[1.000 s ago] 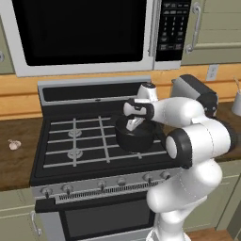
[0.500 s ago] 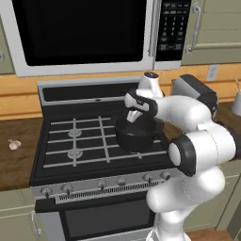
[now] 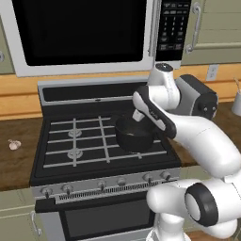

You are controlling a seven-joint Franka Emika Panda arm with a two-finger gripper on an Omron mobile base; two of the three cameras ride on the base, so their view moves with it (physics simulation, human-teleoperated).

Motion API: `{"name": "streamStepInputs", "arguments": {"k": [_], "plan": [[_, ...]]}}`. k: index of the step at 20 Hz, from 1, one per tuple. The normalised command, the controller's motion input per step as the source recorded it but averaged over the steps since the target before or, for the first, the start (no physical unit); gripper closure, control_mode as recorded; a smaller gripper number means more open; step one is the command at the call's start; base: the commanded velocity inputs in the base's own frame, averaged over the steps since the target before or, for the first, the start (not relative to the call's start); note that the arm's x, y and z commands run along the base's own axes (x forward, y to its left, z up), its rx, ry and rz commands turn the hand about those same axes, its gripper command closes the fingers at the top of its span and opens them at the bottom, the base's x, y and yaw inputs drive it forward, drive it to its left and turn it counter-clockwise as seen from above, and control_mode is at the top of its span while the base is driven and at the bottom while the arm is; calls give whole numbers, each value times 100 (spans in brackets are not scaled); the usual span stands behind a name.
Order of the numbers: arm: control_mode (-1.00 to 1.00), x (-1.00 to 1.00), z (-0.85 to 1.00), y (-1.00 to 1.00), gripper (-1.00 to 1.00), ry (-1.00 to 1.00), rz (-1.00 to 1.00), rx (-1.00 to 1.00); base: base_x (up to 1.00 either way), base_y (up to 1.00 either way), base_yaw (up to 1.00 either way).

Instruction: Put the sweet potato and garlic in the pot. Retrieve the spatula and lightly stir the vegetables in the pot.

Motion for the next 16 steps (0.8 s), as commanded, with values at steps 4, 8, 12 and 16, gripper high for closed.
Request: {"name": "streamStepInputs", "arguments": {"k": [4, 8, 12, 16], "plan": [[-100, 0, 0, 5, -100, 5, 2, -3, 0, 0, 0], [-100, -23, 0, 2, -100, 0, 4, -1, 0, 0, 0], [-100, 0, 0, 0, -100, 0, 0, -1, 0, 0, 0], [-100, 0, -2, 35, -100, 0, -2, 0, 0, 0, 0]]}}
